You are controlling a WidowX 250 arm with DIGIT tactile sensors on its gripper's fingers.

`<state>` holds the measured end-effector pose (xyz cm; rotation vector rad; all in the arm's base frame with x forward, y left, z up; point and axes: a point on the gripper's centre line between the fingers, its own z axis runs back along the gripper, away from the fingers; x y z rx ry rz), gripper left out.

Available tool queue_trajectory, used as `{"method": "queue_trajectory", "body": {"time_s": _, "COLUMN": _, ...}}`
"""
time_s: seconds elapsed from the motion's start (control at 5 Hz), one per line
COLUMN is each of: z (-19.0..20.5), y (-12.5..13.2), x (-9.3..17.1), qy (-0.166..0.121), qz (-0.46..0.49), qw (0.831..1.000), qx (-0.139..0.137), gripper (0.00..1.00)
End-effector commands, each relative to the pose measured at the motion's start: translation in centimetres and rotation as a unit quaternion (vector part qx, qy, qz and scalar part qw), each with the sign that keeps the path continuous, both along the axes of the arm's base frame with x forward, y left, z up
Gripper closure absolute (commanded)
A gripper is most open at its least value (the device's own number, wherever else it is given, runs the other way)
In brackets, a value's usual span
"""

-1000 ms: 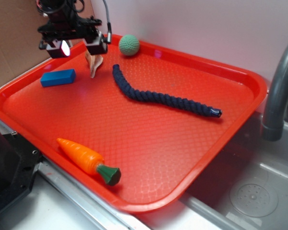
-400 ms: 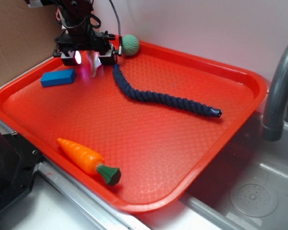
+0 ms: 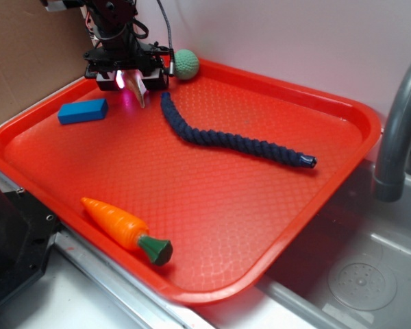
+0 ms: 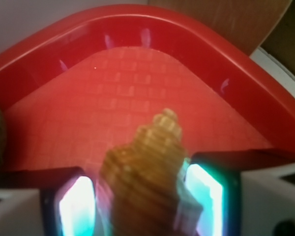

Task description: Grab the shell.

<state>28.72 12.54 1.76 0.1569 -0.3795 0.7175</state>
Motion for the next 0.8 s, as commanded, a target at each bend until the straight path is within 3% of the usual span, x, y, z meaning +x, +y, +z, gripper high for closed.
{"method": "queue_trajectory", "body": {"time_s": 0.0, "z": 2.7, "y": -0.7, "x": -0.2, "qy": 0.018, "qz": 0.006, "qw": 1.0, "qx": -0.01, "gripper": 1.0}}
{"method": "queue_trajectory", "body": {"time_s": 0.2, "z": 6.6, "y": -3.2, "x": -1.4, "qy": 0.074, "qz": 0.022, "qw": 0.996, "qx": -0.048, "gripper": 1.0}}
{"method": "queue_trajectory", "body": {"time_s": 0.6, "z": 14.1, "y": -8.8, "x": -5.7, "qy": 0.092, "qz": -0.043, "qw": 0.99, "qx": -0.096, "gripper": 1.0}}
